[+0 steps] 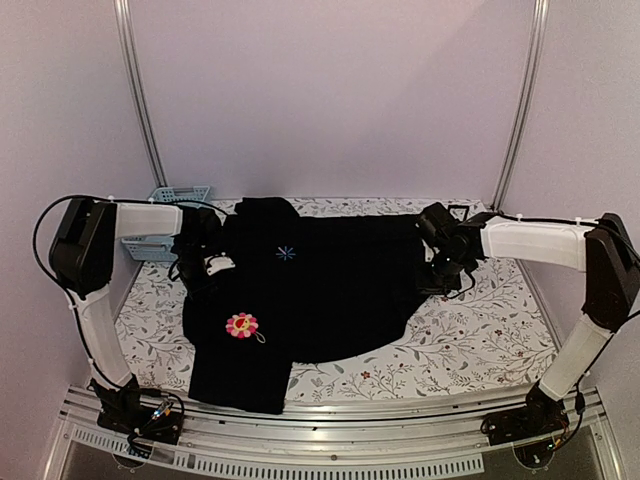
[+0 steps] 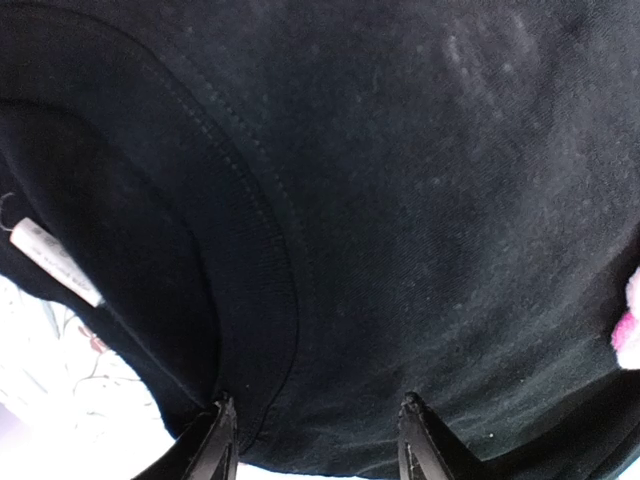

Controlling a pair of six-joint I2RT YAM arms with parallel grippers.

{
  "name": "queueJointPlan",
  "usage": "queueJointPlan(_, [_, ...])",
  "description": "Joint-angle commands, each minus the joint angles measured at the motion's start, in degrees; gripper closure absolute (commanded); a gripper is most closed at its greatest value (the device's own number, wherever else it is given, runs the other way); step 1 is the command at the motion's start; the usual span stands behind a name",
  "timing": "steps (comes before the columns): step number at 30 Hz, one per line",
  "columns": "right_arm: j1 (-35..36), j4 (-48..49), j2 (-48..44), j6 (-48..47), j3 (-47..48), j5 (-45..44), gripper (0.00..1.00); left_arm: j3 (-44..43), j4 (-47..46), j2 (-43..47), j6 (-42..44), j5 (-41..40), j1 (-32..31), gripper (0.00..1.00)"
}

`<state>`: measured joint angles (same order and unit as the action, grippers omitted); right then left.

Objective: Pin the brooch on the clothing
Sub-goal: Smooth out the clothing with brooches at the center of the board.

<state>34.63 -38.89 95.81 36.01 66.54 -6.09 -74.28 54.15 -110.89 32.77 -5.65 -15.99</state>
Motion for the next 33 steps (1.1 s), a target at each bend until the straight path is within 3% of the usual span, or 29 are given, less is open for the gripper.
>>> queueJointPlan(1, [-0.29, 3.66, 4.11, -5.33, -2.26, 0.72, 0.69, -1.16, 0.00, -1.16, -0.39, -0.06, -0.54, 0.45])
queueJointPlan(3, [1.18, 5.13, 5.49, -9.96, -1.71, 2.04, 0.60, -1.13, 0.06, -1.21, -0.34, -0.39, -0.54, 0.45])
queueJointPlan(6, [2.50, 5.60, 7.96, -14.71, -0.13, -0.78, 0.58, -1.11, 0.18, -1.17, -0.32, -0.48, -0.52, 0.45])
queueJointPlan(18, [2.47, 11.34, 12.00, -21.20, 2.59, -1.36, 0.62, -1.69, 0.50, -1.81, -0.74, 0.28, -0.59, 0.45])
queueJointPlan(21, [2.50, 11.85, 13.65, -22.28, 3.51, -2.19, 0.69, -1.74, 0.45, -2.03, -0.76, 0.48, -0.59, 0.45])
queueJointPlan(27, [2.46, 12.23, 14.37, -22.43, 4.29, -3.35, 1.00, -1.84, 0.52, -2.28, -0.96, 0.48, -0.59, 0.45])
queueJointPlan(33, [2.50, 0.71, 10.55, -11.93, 3.46, -10.99, 1.00, -1.44, 1.06, -2.61, -0.84, 0.86, -0.62, 0.45])
